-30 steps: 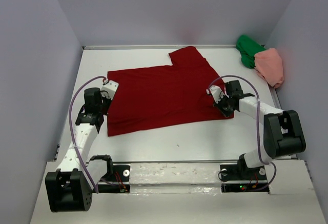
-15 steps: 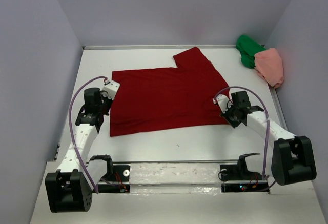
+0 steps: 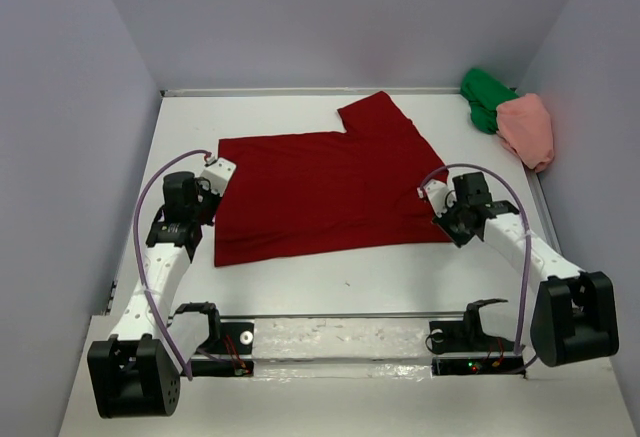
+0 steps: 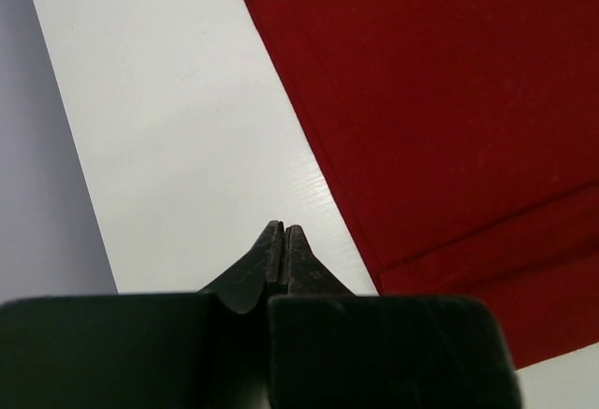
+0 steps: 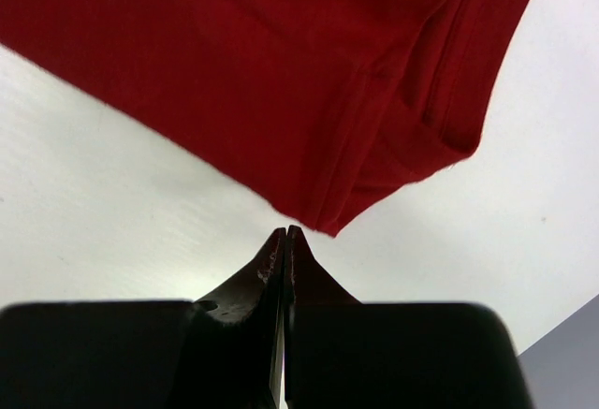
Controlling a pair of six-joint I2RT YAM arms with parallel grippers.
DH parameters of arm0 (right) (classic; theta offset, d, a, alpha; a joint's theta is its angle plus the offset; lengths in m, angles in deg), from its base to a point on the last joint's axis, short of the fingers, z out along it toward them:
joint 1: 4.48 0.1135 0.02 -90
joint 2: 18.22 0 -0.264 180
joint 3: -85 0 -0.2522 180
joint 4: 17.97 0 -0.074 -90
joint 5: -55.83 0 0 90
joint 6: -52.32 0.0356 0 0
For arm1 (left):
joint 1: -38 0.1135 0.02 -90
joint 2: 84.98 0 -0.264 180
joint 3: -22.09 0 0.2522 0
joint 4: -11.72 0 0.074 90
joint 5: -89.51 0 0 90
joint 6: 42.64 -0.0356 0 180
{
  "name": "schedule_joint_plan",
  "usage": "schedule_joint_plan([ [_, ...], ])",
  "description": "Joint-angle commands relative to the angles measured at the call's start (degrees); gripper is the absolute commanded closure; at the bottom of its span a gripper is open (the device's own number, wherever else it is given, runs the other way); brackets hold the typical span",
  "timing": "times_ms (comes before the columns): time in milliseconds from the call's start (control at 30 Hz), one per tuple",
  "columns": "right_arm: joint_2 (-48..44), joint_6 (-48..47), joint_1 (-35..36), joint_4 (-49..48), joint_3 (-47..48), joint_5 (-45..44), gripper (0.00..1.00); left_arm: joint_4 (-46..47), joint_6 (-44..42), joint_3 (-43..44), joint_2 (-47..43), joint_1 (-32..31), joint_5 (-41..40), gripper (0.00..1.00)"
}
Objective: Fold and stack the t-shirts
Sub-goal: Fold the flattened tshirt in 1/3 of the way
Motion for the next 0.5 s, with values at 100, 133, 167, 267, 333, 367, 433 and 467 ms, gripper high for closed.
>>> schedule_joint_plan([
  [100, 7.3, 0.7, -0.4, -2.8, 9.3, 2.2, 1.0, 1.2, -0.7, 0.1, -2.2, 0.1, 1.1, 1.0],
  [133, 8.1, 0.7, -0.4, -2.8, 10.0, 2.5, 1.0, 1.2, -0.6, 0.1, -2.1, 0.2, 1.0, 1.0],
  [167, 8.9, 0.6, -0.4, -2.9, 11.5, 2.7, 1.0, 1.2, -0.6, 0.1, -1.9, 0.2, 0.8, 1.0],
  [267, 12.4, 0.1, -0.4, -4.0, 12.9, 3.3, 1.0, 1.3, -0.6, 0.0, -1.7, 0.2, 0.6, 1.0],
  [333, 15.7, -0.3, -0.4, -5.5, 12.8, 3.2, 1.0, 1.3, -0.6, 0.0, -1.6, 0.2, 0.4, 1.0],
  [367, 16.7, -0.3, -0.4, -6.1, 12.5, 3.1, 1.0, 1.3, -0.6, 0.0, -1.5, 0.2, 0.4, 1.0],
  [433, 18.8, -0.6, -0.4, -7.8, 11.5, 2.7, 1.0, 1.2, -0.6, 0.0, -1.2, 0.2, 0.2, 1.0],
  [467, 19.9, -0.8, -0.4, -8.2, 10.9, 2.5, 1.0, 1.1, -0.6, 0.1, -1.1, 0.1, 0.1, 1.0],
])
